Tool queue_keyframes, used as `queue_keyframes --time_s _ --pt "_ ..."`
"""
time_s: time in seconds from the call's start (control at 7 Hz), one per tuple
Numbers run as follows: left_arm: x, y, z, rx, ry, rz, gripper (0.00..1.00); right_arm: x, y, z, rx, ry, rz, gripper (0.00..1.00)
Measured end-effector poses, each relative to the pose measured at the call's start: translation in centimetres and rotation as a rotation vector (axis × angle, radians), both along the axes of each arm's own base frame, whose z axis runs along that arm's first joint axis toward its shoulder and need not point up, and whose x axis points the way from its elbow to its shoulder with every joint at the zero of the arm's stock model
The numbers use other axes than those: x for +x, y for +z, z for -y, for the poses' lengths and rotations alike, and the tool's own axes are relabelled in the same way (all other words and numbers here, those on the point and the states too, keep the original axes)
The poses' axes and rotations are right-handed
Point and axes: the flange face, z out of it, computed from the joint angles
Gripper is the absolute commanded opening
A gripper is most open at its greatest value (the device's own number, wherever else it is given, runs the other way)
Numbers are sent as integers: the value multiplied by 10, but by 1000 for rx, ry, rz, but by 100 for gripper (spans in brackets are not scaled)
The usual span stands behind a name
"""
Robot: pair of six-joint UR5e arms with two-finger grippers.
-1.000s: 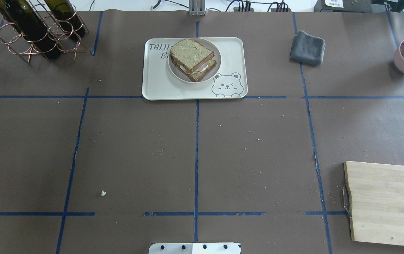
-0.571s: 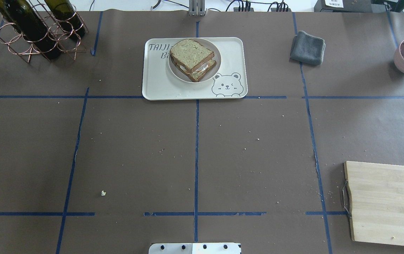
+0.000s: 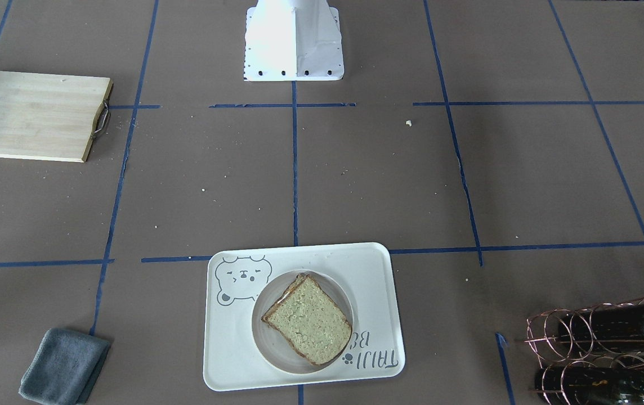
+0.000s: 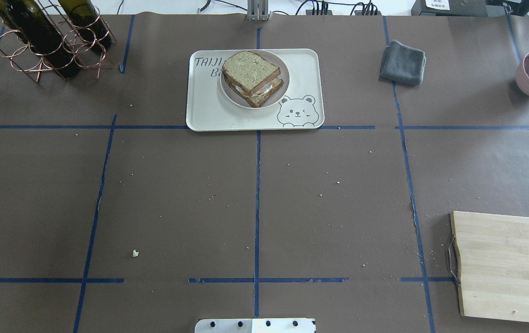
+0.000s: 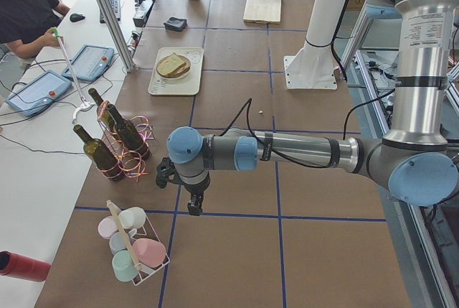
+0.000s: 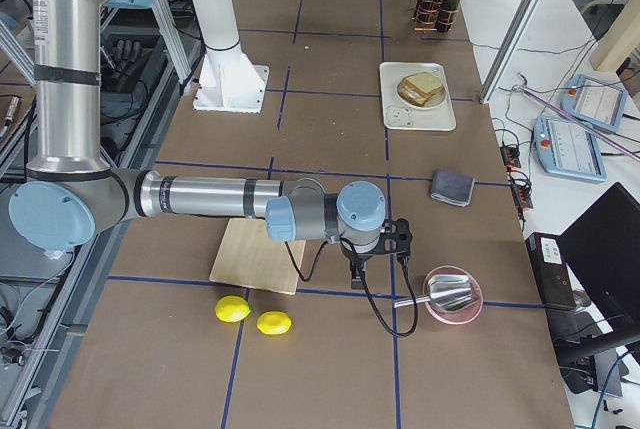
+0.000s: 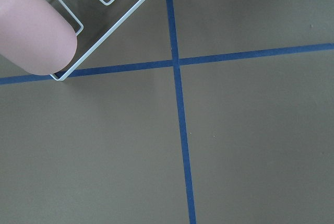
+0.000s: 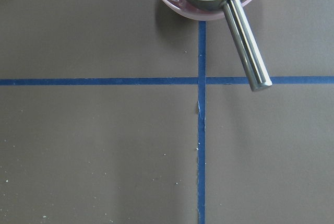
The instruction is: Make sandwich and place on tray
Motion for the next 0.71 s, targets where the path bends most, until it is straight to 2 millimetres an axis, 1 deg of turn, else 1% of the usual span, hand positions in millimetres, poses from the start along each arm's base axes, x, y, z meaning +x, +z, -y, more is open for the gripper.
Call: queue_keyframes --time_s 0.29,0.71 --pt "0 -4 3 -58 -64 1 100 0 -1 0 1 0 0 100" --pt "0 -5 4 -81 -87 1 100 0 -1 0 1 0 0 100"
